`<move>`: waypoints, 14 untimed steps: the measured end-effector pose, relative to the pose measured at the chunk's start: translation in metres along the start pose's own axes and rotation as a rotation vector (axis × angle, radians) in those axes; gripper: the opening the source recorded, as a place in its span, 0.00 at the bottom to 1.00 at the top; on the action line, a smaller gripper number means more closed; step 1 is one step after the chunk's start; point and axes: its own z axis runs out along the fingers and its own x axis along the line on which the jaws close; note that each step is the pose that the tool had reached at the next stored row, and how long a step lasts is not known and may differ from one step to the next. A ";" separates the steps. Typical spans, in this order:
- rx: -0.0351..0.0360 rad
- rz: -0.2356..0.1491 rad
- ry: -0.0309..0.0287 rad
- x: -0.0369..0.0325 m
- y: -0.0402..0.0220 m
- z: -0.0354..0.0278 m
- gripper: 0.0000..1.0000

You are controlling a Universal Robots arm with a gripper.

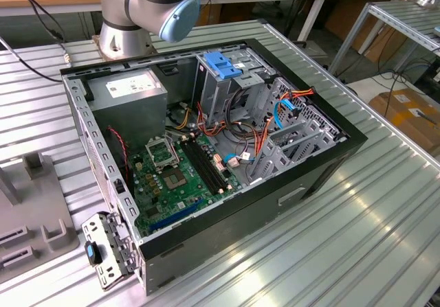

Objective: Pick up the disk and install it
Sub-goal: 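Pick up the disk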

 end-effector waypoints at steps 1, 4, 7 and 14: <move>0.0001 0.000 0.0000 0.0000 0.0000 -0.0006 0.35; -0.0001 0.000 0.0004 0.0000 0.0000 -0.0035 0.35; -0.0001 0.000 0.0012 0.0000 0.0000 -0.0067 0.35; -0.0004 0.000 0.0018 0.0001 0.0000 -0.0184 0.35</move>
